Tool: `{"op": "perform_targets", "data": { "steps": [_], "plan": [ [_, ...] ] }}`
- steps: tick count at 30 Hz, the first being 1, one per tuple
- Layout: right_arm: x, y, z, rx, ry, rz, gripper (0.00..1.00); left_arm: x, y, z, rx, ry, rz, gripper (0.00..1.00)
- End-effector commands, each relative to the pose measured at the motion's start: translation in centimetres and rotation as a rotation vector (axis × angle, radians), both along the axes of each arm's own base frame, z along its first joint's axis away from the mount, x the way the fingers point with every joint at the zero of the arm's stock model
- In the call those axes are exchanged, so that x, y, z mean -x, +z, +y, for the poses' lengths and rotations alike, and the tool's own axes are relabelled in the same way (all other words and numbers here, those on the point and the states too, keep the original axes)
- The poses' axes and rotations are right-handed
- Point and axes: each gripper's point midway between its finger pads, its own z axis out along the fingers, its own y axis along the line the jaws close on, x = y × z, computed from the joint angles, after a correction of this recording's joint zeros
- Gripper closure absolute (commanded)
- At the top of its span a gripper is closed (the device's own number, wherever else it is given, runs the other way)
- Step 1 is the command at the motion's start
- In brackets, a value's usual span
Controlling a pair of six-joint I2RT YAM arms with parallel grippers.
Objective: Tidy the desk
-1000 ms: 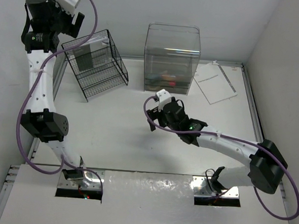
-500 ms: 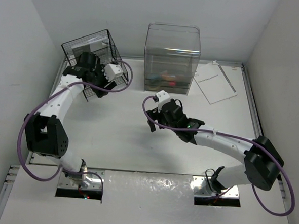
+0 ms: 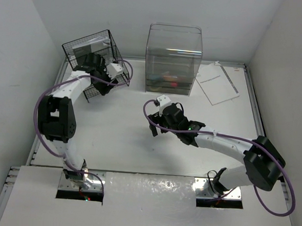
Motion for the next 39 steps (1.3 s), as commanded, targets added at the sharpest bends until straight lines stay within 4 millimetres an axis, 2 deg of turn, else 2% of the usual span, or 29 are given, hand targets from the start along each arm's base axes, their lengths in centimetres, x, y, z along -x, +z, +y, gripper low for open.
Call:
{"op": "perform_targets", "data": {
  "steps": [1, 5, 6, 8, 9, 11, 13, 15, 16, 17, 18, 19, 20, 21, 22, 26, 27, 30, 31, 33, 34, 37, 39],
  "plan": [
    [-0.2, 0.4, 0.5, -0.03, -0.002, -0.015, 0.09, -2.3, 0.3, 0.2, 0.011, 0.046, -0.045, 0.37],
    [-0.1, 0.3, 0.5, -0.027, 0.003, -0.008, 0.09, -4.1, 0.2, 0.6, 0.01, 0.089, -0.074, 0.42],
    [0.0, 0.2, 0.5, -0.027, 0.004, -0.006, 0.09, -4.0, 0.1, 0.4, 0.02, 0.081, -0.061, 0.56],
    [0.1, 0.0, 0.4, -0.023, 0.003, -0.002, 0.09, -3.7, -0.2, -0.3, 0.042, 0.046, -0.042, 0.73],
    [0.1, -0.1, 0.3, -0.019, 0.002, 0.001, 0.09, -3.0, -0.7, -0.5, 0.047, 0.03, -0.014, 0.85],
    [0.1, 0.0, 0.2, -0.02, -0.001, 0.001, 0.09, -2.0, -1.2, -0.9, 0.056, -0.009, 0.023, 0.98],
    [0.2, 0.0, 0.3, -0.021, 0.003, 0.003, 0.09, -1.1, -0.9, -1.0, 0.051, -0.04, 0.025, 1.0],
    [0.3, 0.1, 0.2, -0.021, 0.003, 0.003, 0.09, 0.6, -1.3, -1.2, 0.056, -0.069, 0.061, 1.0],
    [0.3, 0.1, 0.3, -0.024, 0.004, 0.003, 0.09, 1.2, -0.3, -1.2, 0.055, -0.077, 0.043, 1.0],
    [0.3, 0.2, 0.3, -0.024, 0.004, 0.003, 0.09, 2.2, -0.7, -1.3, 0.06, -0.08, 0.067, 1.0],
    [0.2, 0.2, 0.2, -0.026, 0.001, 0.003, 0.09, 2.8, 0.3, -1.4, 0.066, -0.079, 0.049, 1.0],
    [0.2, 0.2, 0.2, -0.026, 0.001, 0.003, 0.09, 3.3, 0.4, -1.5, 0.074, -0.079, 0.052, 1.0],
    [0.2, 0.3, 0.3, -0.028, 0.0, 0.003, 0.09, 4.6, -0.2, -1.7, 0.086, -0.087, 0.08, 1.0],
    [0.2, 0.3, 0.3, -0.031, -0.001, 0.002, 0.09, 5.3, 0.3, -1.9, 0.091, -0.107, 0.073, 1.0],
    [0.2, 0.3, 0.4, -0.034, 0.003, 0.002, 0.09, 6.6, -0.5, -2.1, 0.1, -0.12, 0.103, 1.0],
    [0.4, 0.4, 0.6, -0.045, 0.01, 0.008, 0.09, 8.4, -1.4, -1.7, 0.081, -0.128, 0.118, 1.0],
    [0.4, 0.4, 0.7, -0.048, 0.013, 0.011, 0.09, 8.8, -1.8, -1.7, 0.083, -0.129, 0.13, 0.98],
    [0.5, 0.6, 0.9, -0.057, 0.019, 0.012, 0.1, 10.5, -2.4, -2.2, 0.099, -0.189, 0.192, 0.8],
    [0.5, 0.5, 0.8, -0.057, 0.017, 0.012, 0.1, 11.3, -2.6, -2.7, 0.123, -0.213, 0.22, 0.69],
    [0.5, 0.6, 0.8, -0.061, 0.014, 0.011, 0.1, 11.9, -2.4, -2.9, 0.13, -0.237, 0.218, 0.57],
    [0.6, 0.6, 0.8, -0.06, 0.017, 0.013, 0.1, 12.1, -2.2, -3.0, 0.134, -0.238, 0.217, 0.45],
    [0.6, 0.7, 0.8, -0.06, 0.018, 0.011, 0.1, 11.8, 0.7, -3.3, 0.149, -0.248, 0.161, 0.26],
    [0.6, 0.6, 0.8, -0.06, 0.015, 0.01, 0.09, 11.5, 4.1, -4.1, 0.182, -0.263, 0.083, 0.15]
  ]
}}
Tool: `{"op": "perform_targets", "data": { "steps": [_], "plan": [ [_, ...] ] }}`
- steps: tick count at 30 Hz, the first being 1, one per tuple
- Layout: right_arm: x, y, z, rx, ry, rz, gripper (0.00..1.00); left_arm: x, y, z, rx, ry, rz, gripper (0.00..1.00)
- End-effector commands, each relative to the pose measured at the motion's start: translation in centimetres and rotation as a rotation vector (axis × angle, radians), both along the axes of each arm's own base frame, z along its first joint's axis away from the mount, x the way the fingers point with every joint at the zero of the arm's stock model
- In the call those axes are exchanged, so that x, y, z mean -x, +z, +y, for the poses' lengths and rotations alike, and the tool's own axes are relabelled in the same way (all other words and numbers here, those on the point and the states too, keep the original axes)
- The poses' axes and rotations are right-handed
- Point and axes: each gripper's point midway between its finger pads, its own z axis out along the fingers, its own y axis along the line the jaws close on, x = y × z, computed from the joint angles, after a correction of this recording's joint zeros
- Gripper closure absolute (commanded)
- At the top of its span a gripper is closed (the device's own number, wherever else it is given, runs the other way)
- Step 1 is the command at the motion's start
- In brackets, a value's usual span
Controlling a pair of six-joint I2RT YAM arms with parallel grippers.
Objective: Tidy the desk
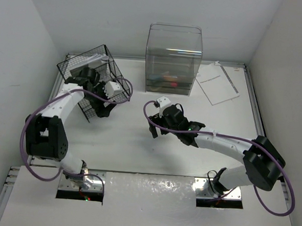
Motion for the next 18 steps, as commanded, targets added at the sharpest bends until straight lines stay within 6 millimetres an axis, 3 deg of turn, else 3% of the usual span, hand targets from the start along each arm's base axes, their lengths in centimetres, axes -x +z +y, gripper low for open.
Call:
{"op": "perform_targets", "data": {
  "steps": [1, 4, 6, 9, 10, 12, 14, 16, 18],
  "plan": [
    [-0.2, 1.4, 0.8, -0.053, 0.002, -0.027, 0.09, -1.0, 7.7, -1.9, 0.104, -0.042, -0.184, 0.1],
    [-0.2, 1.3, 0.7, -0.052, 0.0, -0.026, 0.09, -1.6, 12.7, -2.4, 0.153, 0.002, -0.3, 0.05],
    [-0.1, 1.1, 0.6, -0.05, -0.002, -0.024, 0.1, -1.7, 14.0, -2.4, 0.161, 0.007, -0.329, 0.05],
    [0.0, 0.9, 0.5, -0.055, -0.007, -0.02, 0.1, -2.4, 13.7, -1.4, 0.119, 0.061, -0.316, 0.23],
    [0.1, 0.8, 0.4, -0.055, -0.007, -0.02, 0.09, -3.0, 12.9, -0.9, 0.105, 0.083, -0.287, 0.39],
    [0.1, 0.7, 0.3, -0.055, -0.011, -0.02, 0.09, -3.6, 11.4, 0.1, 0.102, 0.132, -0.214, 0.6],
    [0.2, 0.6, 0.2, -0.05, -0.009, -0.02, 0.09, -4.4, 11.8, 0.2, 0.116, 0.148, -0.195, 0.73],
    [0.2, 0.7, 0.2, -0.053, -0.008, -0.024, 0.09, -5.8, 11.6, 1.8, 0.117, 0.211, -0.18, 0.76],
    [0.2, 0.7, 0.2, -0.054, -0.008, -0.023, 0.09, -8.0, 13.3, 2.8, 0.107, 0.277, -0.256, 0.74]
  ]
}}
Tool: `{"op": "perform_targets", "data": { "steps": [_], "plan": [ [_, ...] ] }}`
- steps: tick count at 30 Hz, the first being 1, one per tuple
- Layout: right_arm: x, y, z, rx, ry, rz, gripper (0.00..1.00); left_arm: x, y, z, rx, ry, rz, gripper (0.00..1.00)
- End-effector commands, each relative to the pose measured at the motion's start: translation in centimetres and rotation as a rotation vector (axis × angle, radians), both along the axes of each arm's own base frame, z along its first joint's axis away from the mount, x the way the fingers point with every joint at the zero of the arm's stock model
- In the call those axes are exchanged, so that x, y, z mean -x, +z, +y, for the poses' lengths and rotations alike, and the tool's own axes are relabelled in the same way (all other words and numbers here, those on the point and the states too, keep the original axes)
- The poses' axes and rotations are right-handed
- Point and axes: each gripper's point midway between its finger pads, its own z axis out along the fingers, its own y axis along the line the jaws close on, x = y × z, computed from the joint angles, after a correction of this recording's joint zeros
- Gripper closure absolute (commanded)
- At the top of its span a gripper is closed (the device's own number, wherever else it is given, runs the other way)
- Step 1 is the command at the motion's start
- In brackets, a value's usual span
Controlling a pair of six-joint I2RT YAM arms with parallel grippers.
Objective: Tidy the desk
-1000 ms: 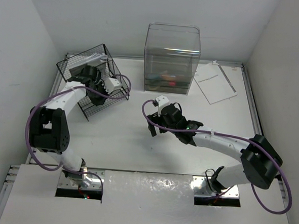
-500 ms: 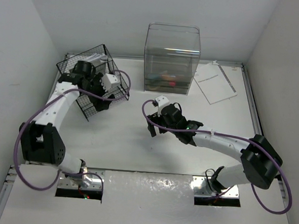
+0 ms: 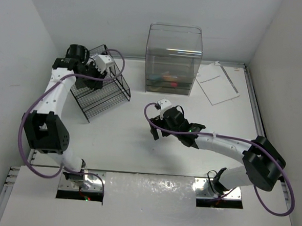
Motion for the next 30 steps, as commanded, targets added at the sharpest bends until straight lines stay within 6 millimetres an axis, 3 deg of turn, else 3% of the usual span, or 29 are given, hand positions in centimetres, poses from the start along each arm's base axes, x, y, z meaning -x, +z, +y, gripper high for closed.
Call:
{"op": "perform_targets", "data": {
  "steps": [1, 2, 5, 8, 11, 14, 15, 16, 18, 20, 22, 25, 30],
  "plan": [
    [-0.3, 1.8, 0.8, -0.067, -0.003, -0.042, 0.09, -2.8, 3.7, 2.0, 0.012, 0.149, -0.107, 0.71],
    [-0.3, 1.7, 0.8, -0.067, -0.004, -0.04, 0.09, -4.4, 5.0, 2.6, -0.003, 0.186, -0.185, 0.67],
    [-0.1, 1.3, 0.8, -0.079, -0.006, -0.03, 0.09, -6.4, 7.5, 3.7, -0.011, 0.264, -0.308, 0.63],
    [0.1, 0.3, 0.9, -0.076, -0.006, -0.008, 0.09, -7.9, 8.6, 4.5, -0.029, 0.302, -0.366, 0.62],
    [0.3, -0.3, 1.0, -0.073, 0.001, 0.012, 0.09, -9.7, 8.2, 5.7, -0.032, 0.341, -0.352, 0.61],
    [0.4, -0.5, 1.0, -0.071, 0.001, 0.017, 0.09, -12.3, 6.8, 8.3, -0.019, 0.41, -0.325, 0.61],
    [0.5, -0.5, 1.0, -0.073, 0.001, 0.018, 0.09, -13.2, 4.9, 9.8, -0.019, 0.444, -0.284, 0.61],
    [0.5, -0.4, 1.0, -0.076, 0.003, 0.019, 0.09, -14.0, 5.7, 10.5, -0.01, 0.467, -0.293, 0.6],
    [0.7, -0.6, 0.9, -0.075, 0.003, 0.027, 0.09, -15.0, 5.4, 12.1, 0.02, 0.521, -0.273, 0.6],
    [0.8, -0.8, 0.8, -0.072, -0.001, 0.032, 0.09, -15.9, 7.9, 12.8, 0.044, 0.542, -0.344, 0.57],
    [0.8, -0.9, 0.8, -0.077, -0.007, 0.034, 0.1, -16.4, 10.0, 12.9, 0.062, 0.555, -0.422, 0.47],
    [0.8, -1.2, 0.9, -0.075, -0.005, 0.041, 0.1, -16.7, 11.4, 12.4, 0.099, 0.545, -0.468, 0.42],
    [0.7, -1.2, 0.6, -0.06, -0.012, 0.034, 0.09, -15.2, 9.6, 9.8, 0.148, 0.416, -0.405, 0.41]
  ]
}}
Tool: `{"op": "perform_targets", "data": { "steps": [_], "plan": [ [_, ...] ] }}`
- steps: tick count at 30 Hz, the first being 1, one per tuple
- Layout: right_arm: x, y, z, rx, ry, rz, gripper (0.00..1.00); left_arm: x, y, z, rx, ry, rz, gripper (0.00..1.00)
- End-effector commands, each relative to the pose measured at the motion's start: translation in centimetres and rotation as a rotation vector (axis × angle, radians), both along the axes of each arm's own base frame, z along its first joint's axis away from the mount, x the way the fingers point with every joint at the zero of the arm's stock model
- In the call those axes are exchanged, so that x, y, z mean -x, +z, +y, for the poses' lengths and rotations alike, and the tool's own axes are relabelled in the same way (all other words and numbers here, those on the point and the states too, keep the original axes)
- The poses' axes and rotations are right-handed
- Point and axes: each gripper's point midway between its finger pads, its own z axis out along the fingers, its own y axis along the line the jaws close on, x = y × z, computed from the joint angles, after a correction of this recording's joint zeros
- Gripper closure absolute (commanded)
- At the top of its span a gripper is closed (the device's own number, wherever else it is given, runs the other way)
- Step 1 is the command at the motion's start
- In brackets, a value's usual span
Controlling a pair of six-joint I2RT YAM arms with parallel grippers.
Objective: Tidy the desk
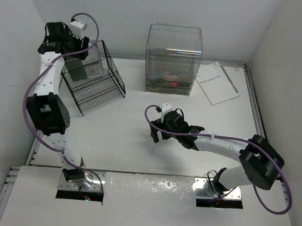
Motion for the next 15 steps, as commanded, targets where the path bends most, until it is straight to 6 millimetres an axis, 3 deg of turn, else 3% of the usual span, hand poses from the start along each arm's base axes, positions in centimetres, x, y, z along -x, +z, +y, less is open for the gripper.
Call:
{"op": "perform_targets", "data": {
  "steps": [1, 7, 9, 10, 15],
  "plan": [
    [-0.4, 0.6, 0.7, -0.03, -0.006, -0.022, 0.09, 0.6, 3.7, -2.1, 0.014, -0.103, -0.123, 0.41],
    [-0.8, 0.6, 1.2, -0.01, 0.008, -0.012, 0.09, 2.5, 3.4, -1.9, -0.059, -0.124, -0.117, 0.41],
    [-0.8, 0.5, 1.4, -0.012, 0.013, -0.009, 0.09, 3.3, 4.1, -2.0, -0.117, -0.146, -0.138, 0.39],
    [-0.9, 0.5, 1.5, -0.014, 0.014, -0.009, 0.09, 3.7, 5.7, -1.6, -0.16, -0.13, -0.182, 0.37],
    [-1.0, 0.5, 1.8, -0.014, 0.02, -0.003, 0.09, 3.7, 7.6, 0.0, -0.327, -0.07, -0.283, 0.29]
  ]
}}
